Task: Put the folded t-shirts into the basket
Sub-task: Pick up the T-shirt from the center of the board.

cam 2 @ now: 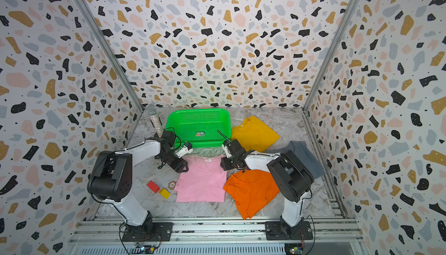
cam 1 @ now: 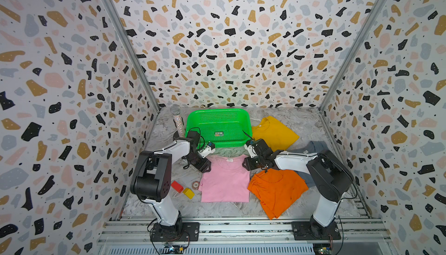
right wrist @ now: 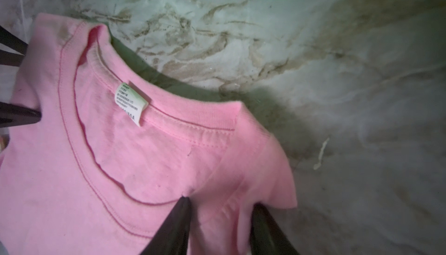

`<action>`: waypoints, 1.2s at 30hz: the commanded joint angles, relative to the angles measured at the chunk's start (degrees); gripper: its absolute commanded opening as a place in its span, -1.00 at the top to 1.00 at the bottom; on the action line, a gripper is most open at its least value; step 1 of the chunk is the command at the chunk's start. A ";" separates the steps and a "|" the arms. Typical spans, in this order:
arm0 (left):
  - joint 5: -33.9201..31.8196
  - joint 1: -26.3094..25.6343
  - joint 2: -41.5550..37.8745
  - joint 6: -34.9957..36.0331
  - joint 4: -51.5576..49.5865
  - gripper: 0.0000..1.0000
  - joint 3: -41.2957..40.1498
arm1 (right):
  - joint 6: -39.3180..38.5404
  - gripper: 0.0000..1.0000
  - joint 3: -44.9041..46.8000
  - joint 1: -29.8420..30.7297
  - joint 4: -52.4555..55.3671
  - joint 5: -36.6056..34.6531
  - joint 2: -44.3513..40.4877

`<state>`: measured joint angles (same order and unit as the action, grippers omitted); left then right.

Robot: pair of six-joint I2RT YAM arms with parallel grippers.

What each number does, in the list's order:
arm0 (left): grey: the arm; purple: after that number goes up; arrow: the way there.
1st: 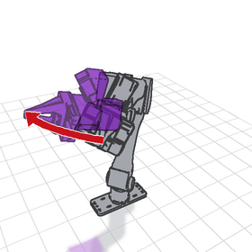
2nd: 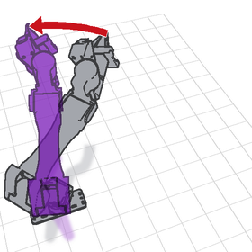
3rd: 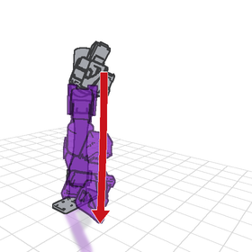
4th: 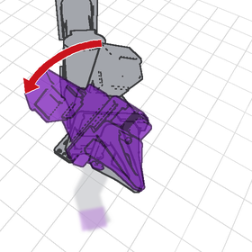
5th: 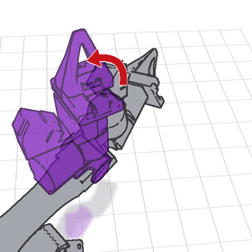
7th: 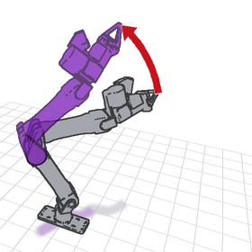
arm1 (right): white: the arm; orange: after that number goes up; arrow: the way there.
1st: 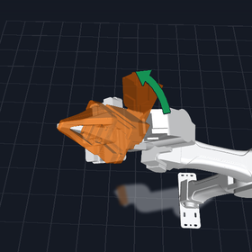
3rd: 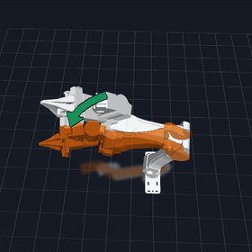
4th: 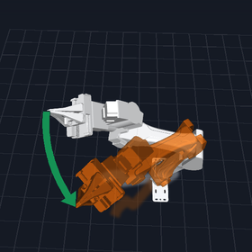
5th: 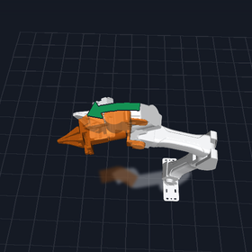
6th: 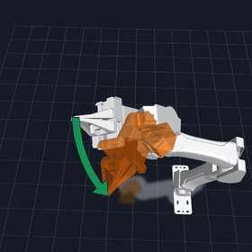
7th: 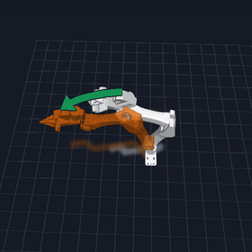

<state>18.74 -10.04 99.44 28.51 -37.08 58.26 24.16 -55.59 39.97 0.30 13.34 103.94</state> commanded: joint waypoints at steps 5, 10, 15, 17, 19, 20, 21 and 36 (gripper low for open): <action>-3.13 -1.38 0.39 -3.76 3.35 0.08 -2.56 | -0.06 0.51 -1.01 0.55 2.70 2.11 2.92; -0.63 -1.34 -3.17 -4.15 8.38 0.74 -6.77 | -1.40 0.81 -2.20 0.55 2.69 4.59 2.72; 2.65 -1.25 -5.24 -4.40 8.98 1.00 -7.18 | -3.29 1.00 -3.45 0.55 2.69 6.94 1.92; 3.19 -0.77 -7.03 -4.26 8.94 1.00 -7.30 | -4.11 1.00 -3.92 0.55 2.99 7.46 0.80; 4.86 0.00 -9.78 -4.32 8.91 1.00 -7.69 | -5.14 1.00 -4.28 0.55 3.32 7.87 -0.82; 5.69 0.28 -11.46 -4.10 8.72 1.00 -7.89 | -5.70 1.00 -4.38 0.55 3.50 7.97 -1.79; 6.40 0.59 -13.15 -3.63 8.39 1.00 -8.12 | -6.34 1.00 -4.54 0.55 3.82 7.88 -2.80; 9.72 2.70 -29.92 -4.09 0.28 1.00 -2.17 | -14.37 1.00 -14.23 0.46 14.79 5.99 -11.81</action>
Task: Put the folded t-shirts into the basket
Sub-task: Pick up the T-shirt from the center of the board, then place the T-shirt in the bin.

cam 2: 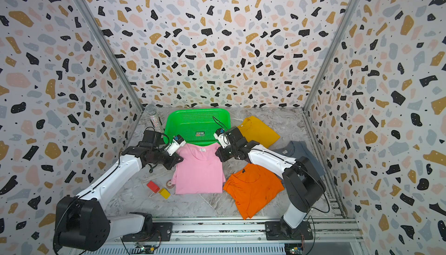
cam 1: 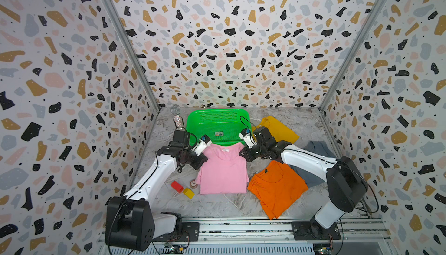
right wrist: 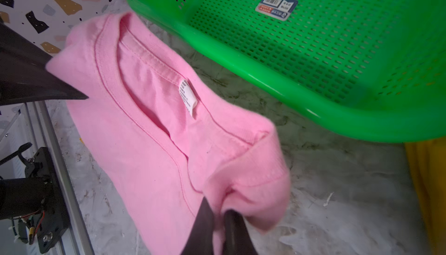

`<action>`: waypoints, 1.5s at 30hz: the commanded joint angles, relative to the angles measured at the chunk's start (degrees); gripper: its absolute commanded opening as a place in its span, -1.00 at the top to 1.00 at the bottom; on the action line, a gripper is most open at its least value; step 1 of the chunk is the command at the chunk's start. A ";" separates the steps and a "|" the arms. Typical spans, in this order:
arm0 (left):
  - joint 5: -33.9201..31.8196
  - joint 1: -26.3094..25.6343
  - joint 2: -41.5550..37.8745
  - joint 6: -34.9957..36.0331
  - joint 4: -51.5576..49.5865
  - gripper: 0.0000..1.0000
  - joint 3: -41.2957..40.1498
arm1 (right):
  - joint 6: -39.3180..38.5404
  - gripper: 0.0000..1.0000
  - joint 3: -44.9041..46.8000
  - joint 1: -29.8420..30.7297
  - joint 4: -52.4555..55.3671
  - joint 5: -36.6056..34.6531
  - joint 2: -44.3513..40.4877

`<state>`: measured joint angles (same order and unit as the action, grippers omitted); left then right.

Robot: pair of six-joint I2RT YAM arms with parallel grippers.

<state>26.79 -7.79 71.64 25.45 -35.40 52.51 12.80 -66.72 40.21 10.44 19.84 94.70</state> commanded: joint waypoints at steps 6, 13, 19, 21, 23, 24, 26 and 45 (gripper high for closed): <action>-1.90 0.95 -2.92 -2.51 -3.05 1.00 9.25 | -5.94 1.00 -8.54 0.22 8.46 -2.84 -2.92; -5.41 1.46 0.94 -5.37 -1.67 1.00 16.23 | -8.94 1.00 -16.35 -0.90 11.38 -5.77 -0.25; -8.40 1.80 8.85 -6.96 -1.69 1.00 24.85 | -10.65 1.00 -25.61 -3.58 14.51 -6.34 5.38; -9.73 1.98 12.32 -6.95 -1.96 1.00 28.44 | -11.12 1.00 -29.81 -4.65 15.94 -6.44 8.17; -10.72 2.04 15.51 -6.65 -2.47 1.00 31.86 | -11.68 1.00 -33.64 -5.51 17.65 -6.30 10.45; -11.19 2.07 17.01 -6.35 -2.69 1.00 33.65 | -12.06 1.00 -35.75 -5.88 18.53 -6.30 11.95; -12.16 2.08 20.02 -5.85 -2.79 1.00 36.62 | -12.68 1.00 -39.34 -6.46 19.80 -6.22 15.65; -22.12 2.08 37.71 -1.72 12.87 1.00 39.67 | -19.57 1.00 -76.38 -10.15 32.18 -5.13 47.65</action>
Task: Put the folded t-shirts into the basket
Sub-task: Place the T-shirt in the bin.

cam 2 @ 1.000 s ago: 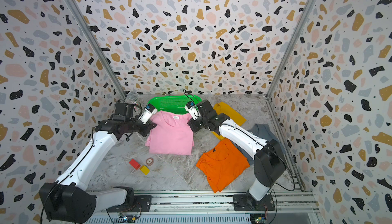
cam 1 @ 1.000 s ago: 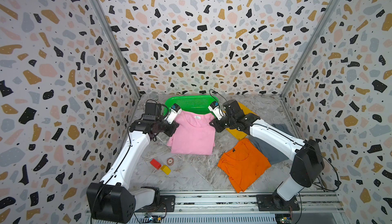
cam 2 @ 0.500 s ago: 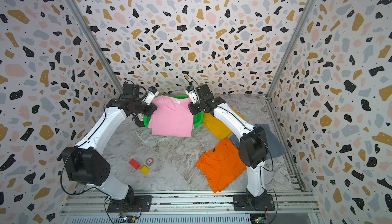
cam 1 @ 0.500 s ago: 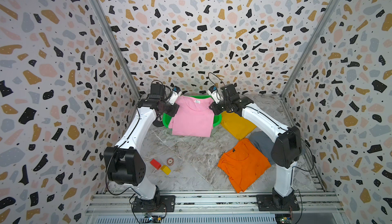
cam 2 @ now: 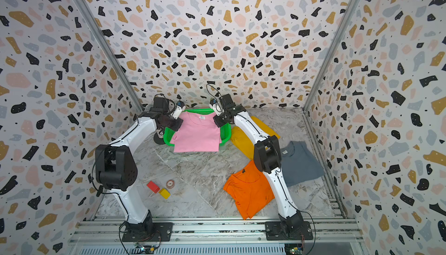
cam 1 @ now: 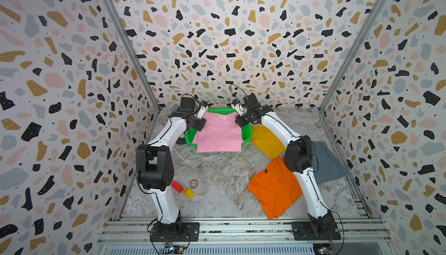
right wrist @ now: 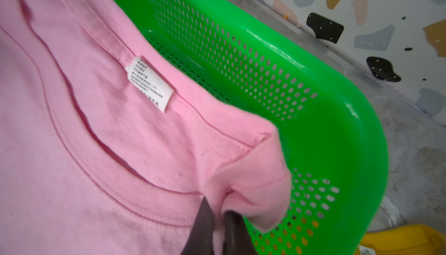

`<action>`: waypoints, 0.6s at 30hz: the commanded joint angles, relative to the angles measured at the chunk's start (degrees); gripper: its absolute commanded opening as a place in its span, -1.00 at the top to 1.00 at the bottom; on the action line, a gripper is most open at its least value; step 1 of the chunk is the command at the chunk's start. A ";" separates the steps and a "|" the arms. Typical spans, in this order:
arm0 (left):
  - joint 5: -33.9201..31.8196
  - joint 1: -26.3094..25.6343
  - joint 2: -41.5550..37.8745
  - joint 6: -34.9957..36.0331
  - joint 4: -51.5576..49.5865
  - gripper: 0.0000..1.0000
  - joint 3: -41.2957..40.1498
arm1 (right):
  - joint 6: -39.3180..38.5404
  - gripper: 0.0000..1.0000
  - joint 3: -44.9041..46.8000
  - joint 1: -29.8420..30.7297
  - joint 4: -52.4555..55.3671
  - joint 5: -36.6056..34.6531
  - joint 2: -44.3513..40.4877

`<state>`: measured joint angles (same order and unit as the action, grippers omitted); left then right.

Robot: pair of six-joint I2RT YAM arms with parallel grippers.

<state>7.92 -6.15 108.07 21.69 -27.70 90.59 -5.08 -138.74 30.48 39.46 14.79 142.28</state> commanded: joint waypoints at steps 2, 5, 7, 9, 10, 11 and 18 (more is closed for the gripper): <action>-3.71 0.44 2.84 2.74 5.71 1.00 2.19 | -2.38 1.00 -7.09 -0.42 3.68 -0.04 2.23; -4.39 0.44 5.18 2.98 6.24 1.00 3.28 | -3.84 1.00 -10.05 -0.46 3.78 -0.63 5.04; -4.59 0.44 6.60 2.99 5.99 1.00 4.10 | -4.73 1.00 -11.26 -0.55 3.78 -1.52 6.37; -4.75 0.44 7.73 2.73 5.93 1.00 4.82 | -5.37 1.00 -12.09 -0.69 3.78 -2.30 7.60; -4.80 0.40 8.27 2.72 5.98 1.00 4.92 | -5.60 1.00 -12.71 -0.74 3.78 -2.65 8.23; -5.03 0.43 8.67 2.72 6.14 1.00 5.05 | -5.84 1.00 -13.32 -0.89 3.74 -3.00 8.79; -6.60 0.43 11.11 2.64 6.29 1.00 5.83 | -7.78 1.00 -16.65 -1.08 2.59 -4.89 11.69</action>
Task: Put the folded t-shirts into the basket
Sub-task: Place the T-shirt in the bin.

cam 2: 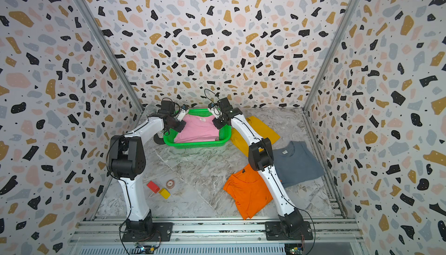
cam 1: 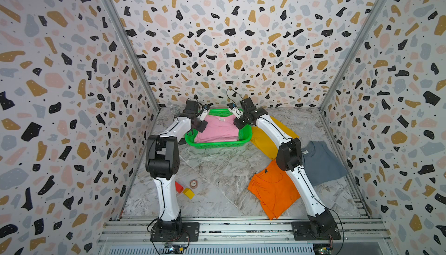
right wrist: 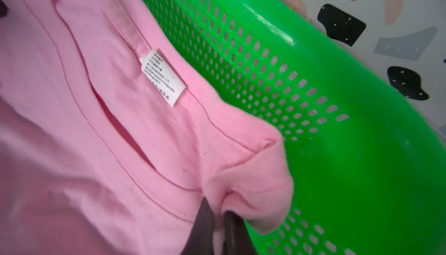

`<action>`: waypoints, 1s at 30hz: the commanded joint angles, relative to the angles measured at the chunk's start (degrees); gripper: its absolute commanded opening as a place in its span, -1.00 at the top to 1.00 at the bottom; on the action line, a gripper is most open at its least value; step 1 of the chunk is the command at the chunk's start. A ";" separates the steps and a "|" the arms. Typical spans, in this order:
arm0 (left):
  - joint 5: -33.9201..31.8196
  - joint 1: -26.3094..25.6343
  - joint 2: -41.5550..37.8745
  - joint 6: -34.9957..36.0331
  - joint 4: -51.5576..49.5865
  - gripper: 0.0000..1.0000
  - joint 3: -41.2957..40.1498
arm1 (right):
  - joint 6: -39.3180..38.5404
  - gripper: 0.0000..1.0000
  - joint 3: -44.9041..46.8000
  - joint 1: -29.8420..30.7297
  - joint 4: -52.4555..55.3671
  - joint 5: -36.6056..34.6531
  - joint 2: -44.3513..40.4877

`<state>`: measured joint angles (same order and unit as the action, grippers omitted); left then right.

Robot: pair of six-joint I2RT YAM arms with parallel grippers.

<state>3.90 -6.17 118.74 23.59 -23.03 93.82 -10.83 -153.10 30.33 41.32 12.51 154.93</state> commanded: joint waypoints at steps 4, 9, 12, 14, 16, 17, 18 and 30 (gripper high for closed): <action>-2.65 0.38 1.32 0.31 1.64 0.93 2.76 | -3.05 1.00 -2.46 -0.94 -0.39 -3.85 1.31; -3.92 0.37 2.19 -0.26 1.39 0.70 2.78 | -3.84 0.95 -2.55 -1.05 -1.07 -5.15 1.89; -5.72 0.29 1.76 -0.60 1.15 0.41 2.91 | -4.01 0.66 -2.57 -1.03 -1.01 -5.77 1.55; -6.09 0.24 0.80 -0.91 0.26 0.28 3.22 | -4.19 0.46 -2.55 -1.05 -0.50 -5.82 0.58; -5.73 0.13 -0.47 -1.28 -0.60 0.19 3.21 | -4.30 0.29 -2.49 -1.05 0.51 -4.86 -0.98; -5.55 0.07 -1.22 -1.41 -0.99 0.16 3.17 | -4.29 0.23 -2.41 -1.06 1.24 -4.15 -2.39; -5.23 -0.04 -1.92 -1.65 -1.45 0.13 3.13 | -4.24 0.18 -2.16 -1.01 1.88 -3.32 -3.50; 9.77 -1.11 -17.00 -5.28 -8.60 -0.11 -3.79 | -6.86 -0.06 25.38 -1.06 2.54 4.34 -29.65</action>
<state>6.39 -6.72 105.82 19.88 -28.40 92.33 -15.22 -133.12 29.47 42.65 14.02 133.82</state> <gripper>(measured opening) 0.554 0.526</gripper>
